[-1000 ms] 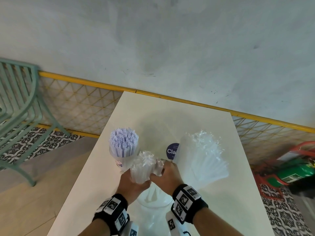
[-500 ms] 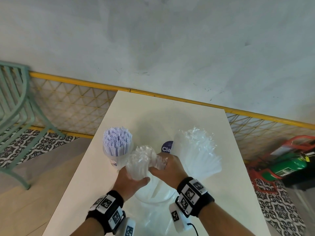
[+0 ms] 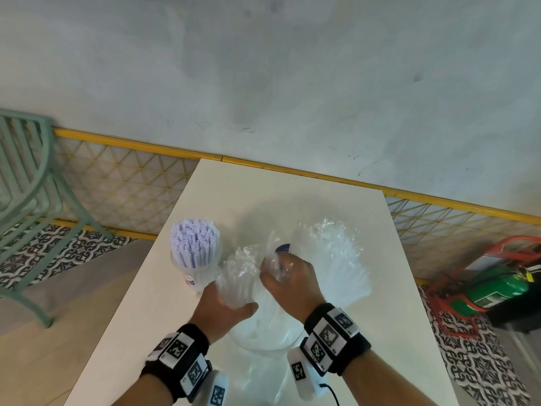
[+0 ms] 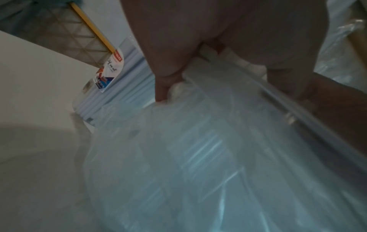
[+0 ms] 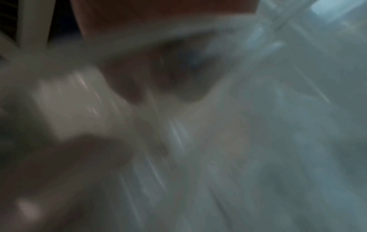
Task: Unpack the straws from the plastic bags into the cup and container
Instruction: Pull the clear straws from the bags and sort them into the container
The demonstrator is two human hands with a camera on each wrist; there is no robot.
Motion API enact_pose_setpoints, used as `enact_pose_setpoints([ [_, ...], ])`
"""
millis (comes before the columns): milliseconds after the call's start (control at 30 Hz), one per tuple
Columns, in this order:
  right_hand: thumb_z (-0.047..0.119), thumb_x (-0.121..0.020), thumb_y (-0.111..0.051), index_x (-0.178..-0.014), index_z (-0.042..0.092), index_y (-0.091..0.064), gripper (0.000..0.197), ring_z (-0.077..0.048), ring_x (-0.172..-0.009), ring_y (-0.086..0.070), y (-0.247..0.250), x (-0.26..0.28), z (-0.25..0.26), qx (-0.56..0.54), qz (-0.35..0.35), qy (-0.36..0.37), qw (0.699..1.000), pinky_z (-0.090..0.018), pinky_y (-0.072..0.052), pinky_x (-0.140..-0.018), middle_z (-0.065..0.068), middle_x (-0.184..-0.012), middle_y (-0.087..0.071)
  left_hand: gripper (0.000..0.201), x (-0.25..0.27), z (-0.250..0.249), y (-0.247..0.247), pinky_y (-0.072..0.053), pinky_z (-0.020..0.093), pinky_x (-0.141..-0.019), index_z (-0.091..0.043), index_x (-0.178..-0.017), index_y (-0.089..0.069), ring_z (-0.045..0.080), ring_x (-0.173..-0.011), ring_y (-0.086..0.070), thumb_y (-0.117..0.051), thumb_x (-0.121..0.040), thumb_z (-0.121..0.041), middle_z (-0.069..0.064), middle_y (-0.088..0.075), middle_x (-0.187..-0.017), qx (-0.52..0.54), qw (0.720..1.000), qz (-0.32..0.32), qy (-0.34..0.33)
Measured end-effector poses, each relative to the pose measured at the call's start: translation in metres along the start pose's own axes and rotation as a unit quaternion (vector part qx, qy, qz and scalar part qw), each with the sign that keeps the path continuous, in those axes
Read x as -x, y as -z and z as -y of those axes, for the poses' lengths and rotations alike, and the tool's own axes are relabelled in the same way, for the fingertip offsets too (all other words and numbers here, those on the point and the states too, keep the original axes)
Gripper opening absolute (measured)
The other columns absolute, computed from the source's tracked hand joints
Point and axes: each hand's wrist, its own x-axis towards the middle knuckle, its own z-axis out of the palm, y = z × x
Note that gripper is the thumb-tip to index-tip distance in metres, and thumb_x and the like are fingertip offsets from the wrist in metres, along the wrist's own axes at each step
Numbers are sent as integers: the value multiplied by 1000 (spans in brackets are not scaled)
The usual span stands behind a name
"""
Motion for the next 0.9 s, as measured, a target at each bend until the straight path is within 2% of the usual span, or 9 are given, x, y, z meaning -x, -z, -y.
enact_pose_setpoints([
  [133, 24, -84, -71, -72, 20, -60, 16, -5, -58, -53, 16, -2, 13, 13, -19, 36, 999, -10, -38, -55, 15, -63, -58, 53, 6, -5, -3, -35, 7, -65, -37, -86, -45, -7, -81, -50, -84, -69, -5, -16, -56, -89, 21, 999, -32, 12],
  [300, 28, -84, -75, -85, 16, -73, 12, 2, -75, -66, 81, -14, 50, 7, -17, 84, 996, -8, -48, -67, 12, -83, -72, 41, 8, 1, -5, -43, 18, -66, -26, -83, -56, 4, -79, -60, -86, -67, -2, -3, -65, -83, 20, 998, -54, 30],
  [433, 31, -81, -75, -72, 33, -74, 10, -8, -83, -70, 152, -32, 66, -21, -5, 91, 996, -31, -54, -68, 9, -88, -74, 35, 6, 7, -10, -41, 21, -60, -19, -73, -56, 11, -66, -59, -86, -66, -3, -3, -61, -68, 18, 997, -63, 44],
  [500, 19, -84, -75, -77, 19, -76, 7, -10, -80, -68, 174, -40, 60, -67, 22, 61, 996, -35, -52, -64, 10, -87, -73, 33, 7, 6, -13, -42, 23, -61, -17, -73, -56, 12, -64, -59, -85, -67, -1, -3, -60, -66, 16, 997, -66, 44],
  [600, 11, -86, -73, -89, -9, -68, 21, -3, -75, -65, 193, -45, 42, -45, 66, 13, 997, -29, -50, -62, 17, -85, -73, 32, 10, 2, -18, -42, 21, -62, -17, -77, -58, 8, -68, -60, -84, -68, 0, -3, -62, -69, 17, 997, -70, 39],
  [667, 13, -87, -72, -92, -4, -71, 18, -3, -76, -65, 199, -46, 34, -27, 69, -4, 997, -27, -52, -64, 17, -83, -73, 34, 12, -3, -21, -42, 19, -62, -18, -80, -58, 7, -72, -60, -84, -68, 0, -2, -63, -74, 19, 996, -76, 42],
  [767, 17, -87, -72, -92, 17, -76, 6, -11, -82, -70, 212, -49, 30, -27, 38, -7, 999, -33, -57, -72, 3, -86, -75, 37, 13, -7, -25, -41, 15, -63, -21, -82, -56, 4, -76, -58, -84, -69, 0, -2, -63, -81, 26, 995, -87, 51],
  [833, 19, -87, -73, -94, 16, -76, 8, -15, -87, -71, 217, -52, 31, -17, 29, 6, 999, -35, -59, -75, 2, -90, -75, 36, 13, -7, -26, -45, 20, -66, -19, -82, -57, 9, -75, -60, -84, -68, 0, 0, -64, -79, 22, 994, -92, 57],
  [900, 18, -86, -74, -94, 4, -74, 16, -10, -84, -70, 216, -55, 29, -11, 40, 19, 999, -34, -57, -72, 12, -90, -74, 35, 12, -6, -26, -46, 22, -65, -17, -81, -58, 14, -75, -61, -85, -67, -1, 1, -65, -79, 18, 993, -96, 65],
])
